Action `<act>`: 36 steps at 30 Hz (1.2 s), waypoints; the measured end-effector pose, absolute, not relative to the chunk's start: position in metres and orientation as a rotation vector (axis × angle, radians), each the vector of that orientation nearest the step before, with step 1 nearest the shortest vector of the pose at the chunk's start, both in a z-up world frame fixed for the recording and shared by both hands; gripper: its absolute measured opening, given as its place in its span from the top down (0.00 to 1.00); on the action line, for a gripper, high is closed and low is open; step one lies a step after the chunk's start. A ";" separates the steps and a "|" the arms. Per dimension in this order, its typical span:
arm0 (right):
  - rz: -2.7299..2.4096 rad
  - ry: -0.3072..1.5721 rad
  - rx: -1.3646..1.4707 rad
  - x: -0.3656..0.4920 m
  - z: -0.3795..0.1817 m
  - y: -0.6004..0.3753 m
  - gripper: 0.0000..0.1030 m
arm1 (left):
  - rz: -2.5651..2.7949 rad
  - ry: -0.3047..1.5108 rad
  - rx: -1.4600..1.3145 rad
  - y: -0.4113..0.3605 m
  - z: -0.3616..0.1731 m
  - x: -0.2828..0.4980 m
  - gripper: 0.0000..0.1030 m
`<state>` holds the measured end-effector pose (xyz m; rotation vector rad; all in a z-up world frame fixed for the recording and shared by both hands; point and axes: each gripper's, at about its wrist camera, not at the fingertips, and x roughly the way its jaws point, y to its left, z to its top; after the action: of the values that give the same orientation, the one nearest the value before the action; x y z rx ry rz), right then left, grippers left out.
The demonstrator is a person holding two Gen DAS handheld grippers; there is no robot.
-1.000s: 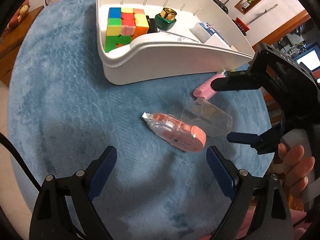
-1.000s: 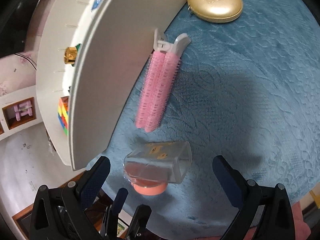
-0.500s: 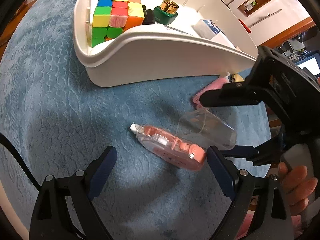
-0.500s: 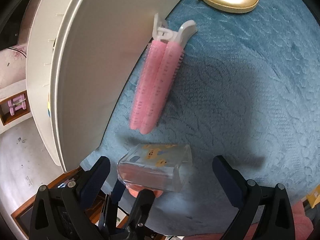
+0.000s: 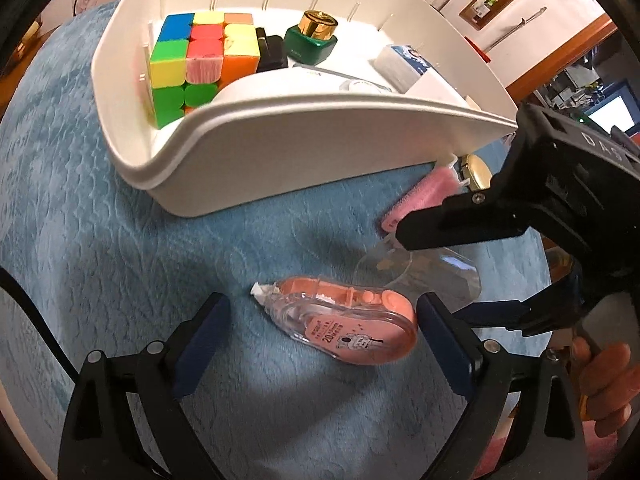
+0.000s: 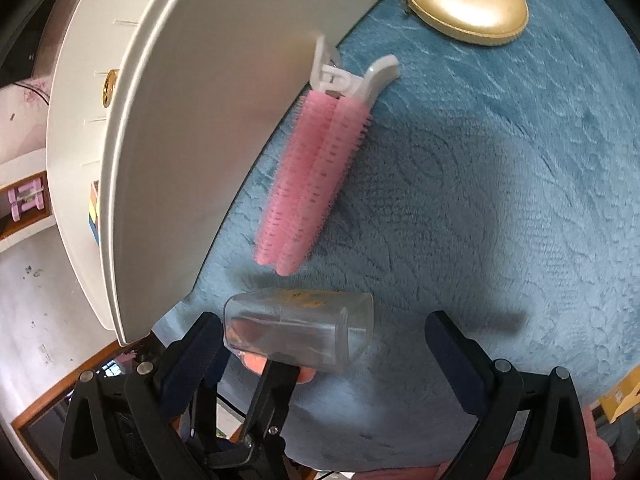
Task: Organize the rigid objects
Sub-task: 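Grasp the pink correction-tape dispenser with the left tool while the right tool grasps the clear plastic cup, then lift and carry the tape dispenser with the left tool while the right tool carries the cup to the tray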
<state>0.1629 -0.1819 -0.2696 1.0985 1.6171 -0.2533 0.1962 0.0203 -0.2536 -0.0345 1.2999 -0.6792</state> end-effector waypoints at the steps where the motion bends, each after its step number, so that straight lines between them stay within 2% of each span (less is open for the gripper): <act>1: -0.254 1.618 1.091 0.163 -0.269 -0.182 0.01 | -0.682 1.292 -0.033 0.020 -0.254 0.197 0.08; 13: -0.260 1.651 1.037 0.183 -0.268 -0.193 0.01 | -0.735 1.209 0.028 0.006 -0.256 0.207 0.09; 20: -0.261 1.667 1.012 0.187 -0.277 -0.182 0.01 | -0.746 1.234 0.030 0.014 -0.255 0.210 0.19; 24: -0.260 1.673 1.010 0.190 -0.278 -0.177 0.08 | -0.743 1.243 0.036 0.016 -0.254 0.207 0.19; 33: -0.287 1.713 0.932 0.204 -0.278 -0.162 0.12 | -0.717 1.279 0.002 0.021 -0.253 0.202 0.19; 36: -0.304 1.725 0.892 0.212 -0.275 -0.152 0.18 | -0.714 1.285 0.010 0.026 -0.252 0.196 0.19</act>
<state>0.2123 -0.1522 -0.2754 0.8920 1.7246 -0.3041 0.1961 0.0258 -0.2524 0.0098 1.2853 -0.7141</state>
